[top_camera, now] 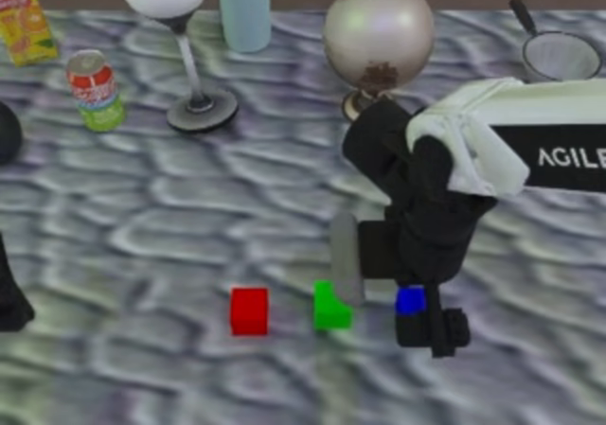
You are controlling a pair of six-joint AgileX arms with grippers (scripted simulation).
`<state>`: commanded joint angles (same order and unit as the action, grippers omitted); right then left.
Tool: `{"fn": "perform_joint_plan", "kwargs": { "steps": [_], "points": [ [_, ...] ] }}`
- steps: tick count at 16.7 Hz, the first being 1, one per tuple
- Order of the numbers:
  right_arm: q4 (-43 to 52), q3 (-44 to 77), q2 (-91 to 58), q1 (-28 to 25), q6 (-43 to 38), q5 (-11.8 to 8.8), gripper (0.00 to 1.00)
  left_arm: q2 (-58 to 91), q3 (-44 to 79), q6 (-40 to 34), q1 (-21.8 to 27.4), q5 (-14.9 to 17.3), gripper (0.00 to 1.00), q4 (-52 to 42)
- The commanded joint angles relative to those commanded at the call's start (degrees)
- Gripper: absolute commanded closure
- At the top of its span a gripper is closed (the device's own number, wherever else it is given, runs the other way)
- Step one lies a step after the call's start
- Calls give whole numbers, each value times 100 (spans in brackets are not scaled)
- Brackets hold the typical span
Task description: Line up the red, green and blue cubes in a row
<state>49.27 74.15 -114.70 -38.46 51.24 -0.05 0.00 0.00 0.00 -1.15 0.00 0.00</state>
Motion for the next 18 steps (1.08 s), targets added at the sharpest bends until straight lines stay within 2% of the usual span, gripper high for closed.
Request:
{"fn": "perform_joint_plan", "kwargs": {
  "steps": [10,15,18],
  "points": [
    [100,89,31,-1,8,3,0,0,0,0,0,0,0,0],
    [1160,738,362,-29,21,-1,0,0,0,0,0,0,0,0],
    [1471,960,515,-38,20,-3,0,0,0,0,0,0,0,0]
  ]
}}
